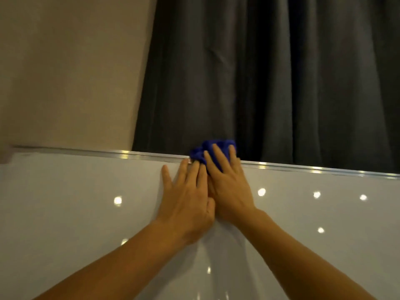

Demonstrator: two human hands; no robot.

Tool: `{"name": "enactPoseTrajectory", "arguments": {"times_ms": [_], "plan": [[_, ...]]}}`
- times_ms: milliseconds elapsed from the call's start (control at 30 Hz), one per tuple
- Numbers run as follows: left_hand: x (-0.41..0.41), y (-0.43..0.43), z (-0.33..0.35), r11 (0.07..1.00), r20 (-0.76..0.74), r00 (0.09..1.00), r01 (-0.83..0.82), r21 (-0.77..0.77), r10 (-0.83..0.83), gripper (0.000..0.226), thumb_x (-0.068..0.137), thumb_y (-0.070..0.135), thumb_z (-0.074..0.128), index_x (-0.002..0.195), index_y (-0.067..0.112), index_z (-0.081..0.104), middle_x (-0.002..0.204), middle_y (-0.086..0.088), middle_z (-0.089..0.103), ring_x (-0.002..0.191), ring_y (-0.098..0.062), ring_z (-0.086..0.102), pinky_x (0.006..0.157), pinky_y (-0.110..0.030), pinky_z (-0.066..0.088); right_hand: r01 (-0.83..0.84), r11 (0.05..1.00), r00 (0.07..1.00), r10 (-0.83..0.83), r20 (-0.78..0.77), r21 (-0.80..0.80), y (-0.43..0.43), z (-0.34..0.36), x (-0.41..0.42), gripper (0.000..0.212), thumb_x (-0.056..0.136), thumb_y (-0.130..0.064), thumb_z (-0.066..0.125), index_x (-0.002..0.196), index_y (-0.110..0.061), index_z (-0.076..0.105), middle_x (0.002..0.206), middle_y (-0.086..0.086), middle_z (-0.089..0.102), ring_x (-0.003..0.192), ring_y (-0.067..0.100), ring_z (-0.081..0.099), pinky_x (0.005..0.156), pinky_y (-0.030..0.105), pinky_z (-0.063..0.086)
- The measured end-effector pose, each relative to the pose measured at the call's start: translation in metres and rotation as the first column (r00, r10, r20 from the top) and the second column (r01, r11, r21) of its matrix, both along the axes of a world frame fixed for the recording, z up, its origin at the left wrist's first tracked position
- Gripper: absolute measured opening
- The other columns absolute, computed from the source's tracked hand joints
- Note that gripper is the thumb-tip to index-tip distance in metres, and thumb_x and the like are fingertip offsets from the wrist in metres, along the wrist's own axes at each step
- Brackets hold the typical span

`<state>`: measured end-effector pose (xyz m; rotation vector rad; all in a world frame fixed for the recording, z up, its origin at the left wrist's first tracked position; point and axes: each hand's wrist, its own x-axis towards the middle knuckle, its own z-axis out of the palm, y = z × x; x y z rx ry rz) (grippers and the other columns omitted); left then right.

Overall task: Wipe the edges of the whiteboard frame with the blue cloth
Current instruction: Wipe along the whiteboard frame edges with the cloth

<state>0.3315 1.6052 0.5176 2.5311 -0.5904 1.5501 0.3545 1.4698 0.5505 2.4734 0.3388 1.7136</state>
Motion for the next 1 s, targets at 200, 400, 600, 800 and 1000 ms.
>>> {"name": "enactPoseTrajectory", "arguments": {"times_ms": [200, 400, 600, 800, 1000], "plan": [[0.017, -0.034, -0.009, 0.973, -0.062, 0.971, -0.229, 0.032, 0.23, 0.09, 0.076, 0.072, -0.016, 0.154, 0.027, -0.006, 0.165, -0.01, -0.004, 0.15, -0.04, -0.006, 0.112, -0.072, -0.002, -0.027, 0.992, 0.998, 0.02, 0.055, 0.125, -0.162, -0.023, -0.008, 0.055, 0.103, -0.038, 0.03, 0.152, -0.012, 0.029, 0.162, 0.005, 0.019, 0.15, 0.032, 0.008, 0.122, 0.042, 0.009], [0.013, -0.119, -0.006, 0.942, -0.169, 0.933, -0.331, -0.061, 0.317, 0.108, 0.063, 0.076, -0.026, 0.151, 0.014, -0.016, 0.162, -0.021, -0.014, 0.145, -0.05, -0.016, 0.106, -0.077, -0.005, 0.133, 0.786, 0.991, -0.119, -0.064, 0.604, -0.305, -0.009, -0.006, 0.057, 0.102, -0.031, 0.038, 0.154, -0.013, 0.025, 0.162, 0.016, 0.019, 0.147, 0.041, 0.008, 0.12, 0.049, 0.009], [0.011, -0.225, 0.005, 0.918, -0.198, 0.928, -0.352, -0.183, 0.317, 0.102, 0.074, 0.079, -0.004, 0.153, 0.013, -0.012, 0.161, -0.027, -0.009, 0.145, -0.052, -0.011, 0.111, -0.074, 0.002, -0.09, 0.995, 0.996, 0.09, -0.007, 0.041, -0.27, -0.007, 0.004, 0.061, 0.101, -0.047, 0.026, 0.156, -0.021, 0.017, 0.164, 0.004, 0.016, 0.15, 0.033, -0.007, 0.119, 0.041, -0.007], [0.016, -0.333, -0.001, 0.924, -0.195, 0.918, -0.369, -0.099, 0.345, 0.108, 0.077, 0.083, 0.008, 0.152, 0.006, -0.008, 0.163, -0.016, -0.013, 0.142, -0.057, -0.012, 0.111, -0.075, 0.002, -0.094, 0.993, 0.995, 0.093, -0.019, -0.076, -0.415, 0.002, 0.009, 0.056, 0.102, -0.035, 0.034, 0.151, -0.009, 0.031, 0.161, 0.012, 0.023, 0.15, 0.038, 0.01, 0.119, 0.037, -0.004], [0.018, -0.358, 0.002, 0.925, -0.203, 0.919, -0.365, -0.108, 0.338, 0.113, 0.062, 0.08, -0.015, 0.151, 0.012, -0.016, 0.16, -0.024, -0.017, 0.141, -0.059, -0.013, 0.11, -0.076, 0.0, 0.081, 0.928, 0.994, -0.047, -0.103, 0.363, -0.551, 0.007, 0.006, 0.047, 0.104, -0.023, 0.024, 0.141, -0.004, 0.047, 0.16, 0.016, 0.026, 0.15, 0.034, 0.005, 0.12, 0.053, -0.005]]}}
